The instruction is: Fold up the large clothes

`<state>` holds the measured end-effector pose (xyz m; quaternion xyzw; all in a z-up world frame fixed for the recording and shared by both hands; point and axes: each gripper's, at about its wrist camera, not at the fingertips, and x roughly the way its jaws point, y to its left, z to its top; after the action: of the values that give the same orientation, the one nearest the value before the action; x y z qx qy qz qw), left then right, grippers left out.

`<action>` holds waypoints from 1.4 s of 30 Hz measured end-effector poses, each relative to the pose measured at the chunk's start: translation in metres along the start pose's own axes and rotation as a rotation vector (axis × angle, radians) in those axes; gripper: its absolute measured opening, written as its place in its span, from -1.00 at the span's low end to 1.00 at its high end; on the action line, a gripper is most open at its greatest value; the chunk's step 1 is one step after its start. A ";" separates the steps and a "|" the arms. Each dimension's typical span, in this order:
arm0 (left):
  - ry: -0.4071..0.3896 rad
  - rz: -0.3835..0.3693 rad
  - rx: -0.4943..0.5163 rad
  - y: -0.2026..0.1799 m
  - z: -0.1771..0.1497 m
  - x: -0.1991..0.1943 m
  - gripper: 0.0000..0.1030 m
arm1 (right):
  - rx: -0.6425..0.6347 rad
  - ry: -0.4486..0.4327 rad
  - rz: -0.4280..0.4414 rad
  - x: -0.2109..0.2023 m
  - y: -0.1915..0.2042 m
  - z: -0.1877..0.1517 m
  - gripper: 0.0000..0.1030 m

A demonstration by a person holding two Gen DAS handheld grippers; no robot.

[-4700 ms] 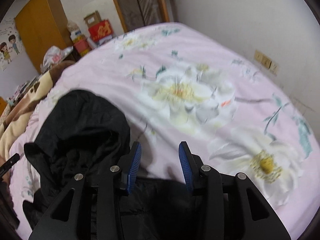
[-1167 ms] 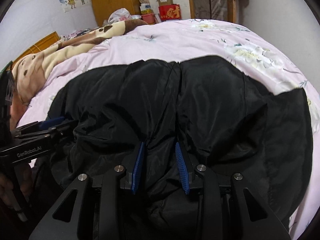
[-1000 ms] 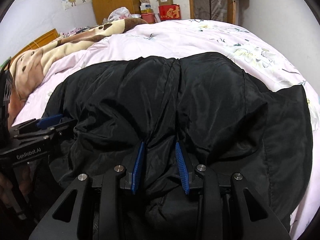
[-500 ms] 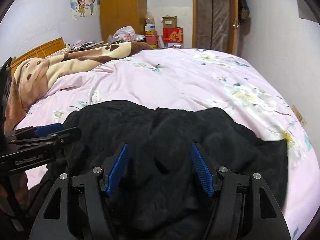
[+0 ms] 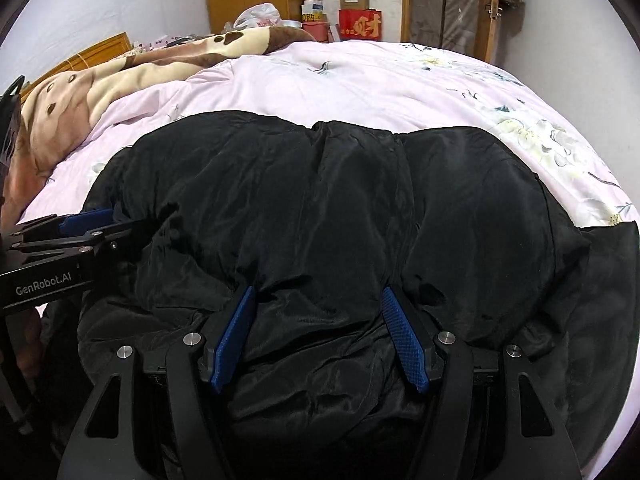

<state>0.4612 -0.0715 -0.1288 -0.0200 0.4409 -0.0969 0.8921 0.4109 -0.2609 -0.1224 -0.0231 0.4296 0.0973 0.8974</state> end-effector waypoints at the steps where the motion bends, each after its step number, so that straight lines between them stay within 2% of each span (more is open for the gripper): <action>1: 0.005 -0.002 -0.002 0.000 0.001 -0.001 0.30 | -0.001 0.010 -0.003 -0.002 0.000 0.002 0.26; 3: 0.002 -0.002 -0.003 0.000 0.002 -0.004 0.31 | 0.003 -0.022 -0.039 -0.019 0.004 0.010 0.26; 5: 0.000 -0.001 -0.003 0.000 0.002 -0.004 0.32 | -0.008 -0.107 -0.118 -0.037 0.007 0.015 0.26; 6: -0.004 0.006 -0.001 -0.001 0.001 -0.004 0.32 | -0.002 -0.123 -0.128 -0.039 0.005 0.016 0.26; 8: -0.013 0.022 0.007 -0.004 -0.001 -0.004 0.33 | 0.024 -0.110 -0.177 -0.034 -0.001 0.018 0.26; 11: -0.023 0.041 0.020 -0.008 -0.003 -0.002 0.34 | 0.077 -0.095 -0.195 -0.024 -0.016 0.012 0.26; 14: -0.031 0.060 0.039 -0.012 -0.005 0.002 0.36 | 0.043 -0.053 -0.219 -0.008 -0.015 0.005 0.26; 19: -0.032 0.068 0.045 -0.013 -0.007 0.005 0.36 | 0.046 -0.021 -0.211 0.006 -0.016 0.000 0.27; 25: -0.036 0.073 0.049 -0.014 -0.006 0.006 0.37 | 0.028 -0.026 -0.221 0.010 -0.014 -0.006 0.27; 32: 0.017 0.062 0.031 -0.011 0.002 -0.009 0.37 | 0.031 -0.009 -0.227 0.002 -0.011 -0.001 0.28; 35: 0.007 0.081 0.049 -0.015 -0.004 -0.029 0.38 | 0.024 -0.005 -0.246 -0.012 -0.006 0.005 0.29; 42: -0.020 0.079 0.020 -0.007 -0.019 -0.084 0.38 | 0.105 -0.084 -0.218 -0.080 0.002 -0.002 0.29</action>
<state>0.3956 -0.0616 -0.0738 0.0054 0.4314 -0.0655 0.8998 0.3599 -0.2712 -0.0619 -0.0185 0.3911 -0.0227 0.9199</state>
